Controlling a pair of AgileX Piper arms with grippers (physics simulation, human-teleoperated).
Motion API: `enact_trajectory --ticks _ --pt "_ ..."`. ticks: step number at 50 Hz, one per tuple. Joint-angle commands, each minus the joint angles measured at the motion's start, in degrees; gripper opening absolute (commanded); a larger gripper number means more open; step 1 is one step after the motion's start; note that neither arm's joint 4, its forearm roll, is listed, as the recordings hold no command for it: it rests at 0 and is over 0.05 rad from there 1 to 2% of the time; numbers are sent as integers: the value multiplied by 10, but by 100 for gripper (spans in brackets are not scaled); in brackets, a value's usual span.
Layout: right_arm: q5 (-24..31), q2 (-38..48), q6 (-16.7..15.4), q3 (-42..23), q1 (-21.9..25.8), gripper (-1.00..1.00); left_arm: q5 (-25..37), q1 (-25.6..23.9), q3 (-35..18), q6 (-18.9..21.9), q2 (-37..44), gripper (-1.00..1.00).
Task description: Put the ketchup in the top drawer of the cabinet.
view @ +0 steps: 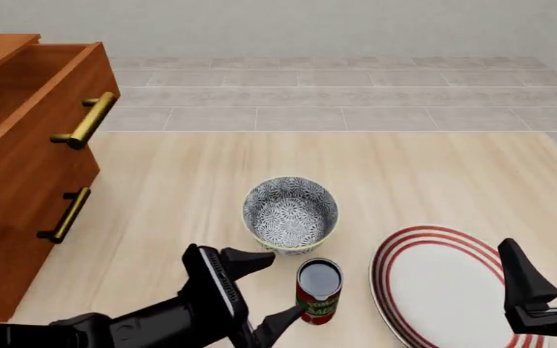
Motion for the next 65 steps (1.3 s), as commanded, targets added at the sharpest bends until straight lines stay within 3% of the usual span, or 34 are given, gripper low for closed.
enact_trajectory --ticks 1,49,65 --pt "-2 4 -5 0 -1 100 -46 13 1 3 60 100" --pt "-7 10 -15 0 7 100 -108 4 -47 -3 196 100" --pt "-6 12 -16 0 5 100 -97 -1 -68 0 217 100"
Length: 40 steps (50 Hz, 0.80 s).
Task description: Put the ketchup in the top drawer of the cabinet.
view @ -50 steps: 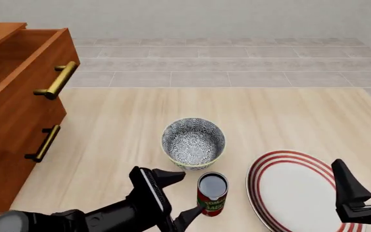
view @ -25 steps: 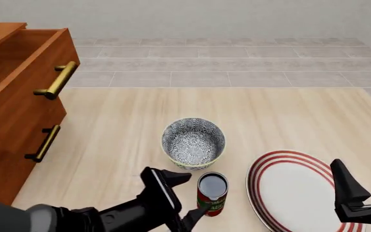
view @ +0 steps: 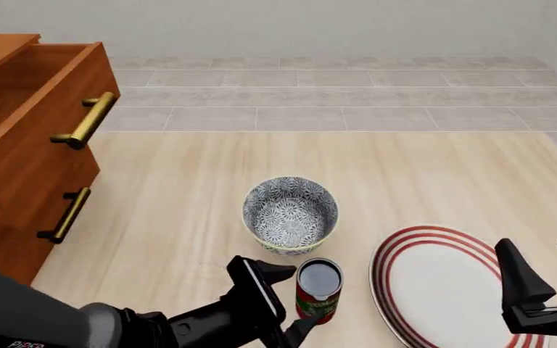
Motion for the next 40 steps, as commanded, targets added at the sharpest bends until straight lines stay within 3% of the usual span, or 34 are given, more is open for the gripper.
enact_trajectory --ticks 1,25,40 --pt "0 1 0 0 0 100 8 -2 -13 1 6 100" --pt "-7 17 4 0 4 100 -7 -4 -41 -6 64 100" --pt "-13 23 5 0 3 100 17 6 -54 -2 44 100"
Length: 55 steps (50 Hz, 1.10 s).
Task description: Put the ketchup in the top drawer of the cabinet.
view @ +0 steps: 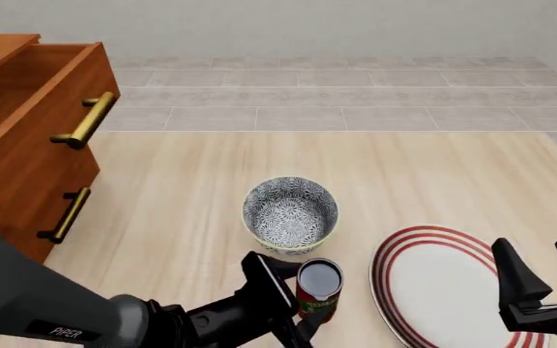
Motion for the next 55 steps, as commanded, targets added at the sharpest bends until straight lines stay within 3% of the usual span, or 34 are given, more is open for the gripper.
enact_trajectory --ticks 1,22,23,35,49,55 --pt "-5 6 1 0 0 100 10 2 -12 3 1 100" --pt "-13 16 -1 0 2 100 9 12 -33 -11 37 100" --pt "-13 17 -1 0 2 100 10 13 -34 -10 40 -100" --pt "-17 22 -2 0 3 100 21 2 -23 0 1 -100" --pt "-15 20 -2 0 3 100 62 5 4 18 -101 -100" --pt "-14 18 -2 0 2 100 92 12 18 3 -166 -100"
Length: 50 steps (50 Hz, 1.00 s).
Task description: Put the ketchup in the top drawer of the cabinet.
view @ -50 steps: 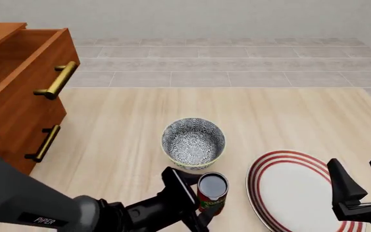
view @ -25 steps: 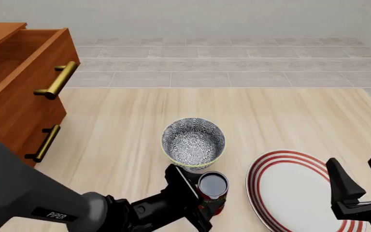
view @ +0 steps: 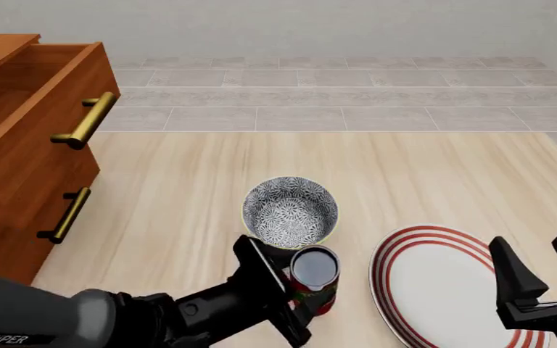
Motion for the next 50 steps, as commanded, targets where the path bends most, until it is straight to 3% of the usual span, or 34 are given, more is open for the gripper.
enact_trajectory --ticks 1,10,28,32,39,41,50 --pt "2 -3 0 0 0 100 43 13 23 1 -101 -100" --pt "-2 3 1 0 0 100 94 18 48 0 -223 -100" --pt "6 -5 4 0 2 100 197 27 66 0 -385 -100" --pt "5 -6 5 0 2 100 221 39 81 48 -447 -100" --pt "2 -2 5 0 3 100 293 27 67 41 -523 -100" --pt "2 -3 5 0 3 100 319 35 74 60 -566 -100" --pt "8 -10 6 0 5 100 421 53 76 56 -674 -100"
